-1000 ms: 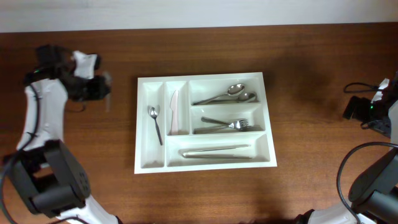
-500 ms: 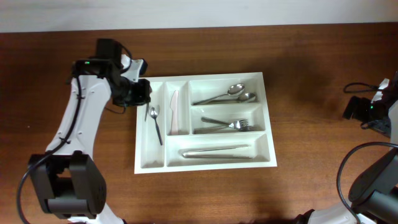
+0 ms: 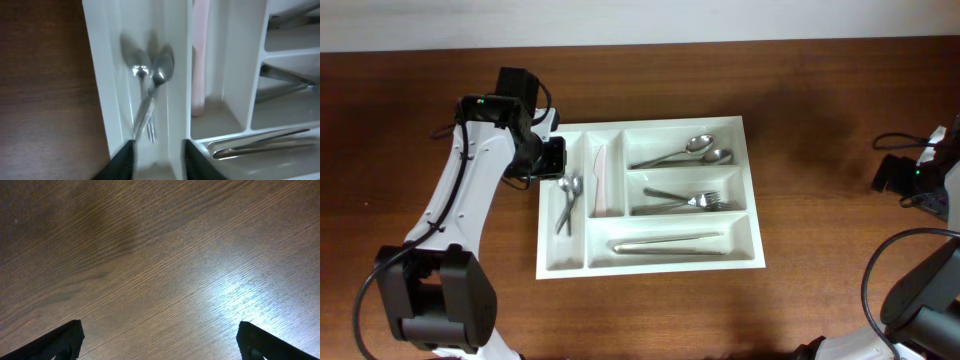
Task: Pack container
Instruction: 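Carry the spoon into the leftmost compartment beside the other spoon and release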
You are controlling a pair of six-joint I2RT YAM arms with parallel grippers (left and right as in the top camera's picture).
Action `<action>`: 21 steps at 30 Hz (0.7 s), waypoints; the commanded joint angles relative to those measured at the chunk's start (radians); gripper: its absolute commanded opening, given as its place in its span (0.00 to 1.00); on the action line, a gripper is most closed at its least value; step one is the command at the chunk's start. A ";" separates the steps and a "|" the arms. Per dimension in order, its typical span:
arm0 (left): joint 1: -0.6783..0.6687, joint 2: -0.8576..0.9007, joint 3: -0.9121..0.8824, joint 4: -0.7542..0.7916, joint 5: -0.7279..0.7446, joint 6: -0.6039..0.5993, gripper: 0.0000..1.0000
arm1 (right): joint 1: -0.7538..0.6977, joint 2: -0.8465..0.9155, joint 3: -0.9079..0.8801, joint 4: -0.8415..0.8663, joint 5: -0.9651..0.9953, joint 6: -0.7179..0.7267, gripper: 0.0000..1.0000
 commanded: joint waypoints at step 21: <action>0.024 -0.243 0.312 0.006 -0.033 0.155 0.99 | -0.005 -0.002 -0.005 0.000 0.005 0.010 0.99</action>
